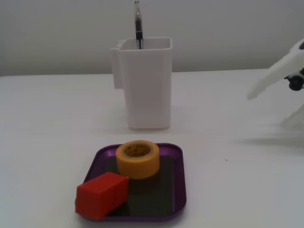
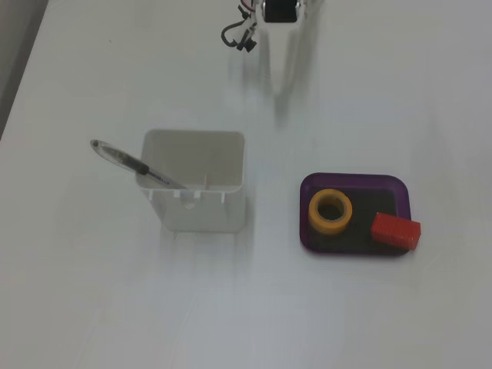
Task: Pick up the red cube and place it in the box.
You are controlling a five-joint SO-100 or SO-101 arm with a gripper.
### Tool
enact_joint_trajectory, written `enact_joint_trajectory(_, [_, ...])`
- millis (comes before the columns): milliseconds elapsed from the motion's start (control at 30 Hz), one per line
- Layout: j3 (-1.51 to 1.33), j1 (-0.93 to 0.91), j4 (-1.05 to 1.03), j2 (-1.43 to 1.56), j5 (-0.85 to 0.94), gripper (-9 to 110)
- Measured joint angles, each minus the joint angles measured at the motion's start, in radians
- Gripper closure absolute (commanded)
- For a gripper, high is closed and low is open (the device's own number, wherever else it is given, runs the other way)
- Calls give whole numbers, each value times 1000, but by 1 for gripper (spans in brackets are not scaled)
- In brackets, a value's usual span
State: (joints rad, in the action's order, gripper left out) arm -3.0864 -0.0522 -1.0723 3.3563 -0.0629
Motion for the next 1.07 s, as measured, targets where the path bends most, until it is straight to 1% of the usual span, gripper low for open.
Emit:
enact_joint_trajectory(67, [0,0,0,0,0,102])
enact_joint_trajectory(100, [0,0,0,0,0,103])
enact_joint_trajectory(200, [-2,0,0,0,0,98])
enact_joint_trajectory(1067, [-3,0,0,0,-5,98])
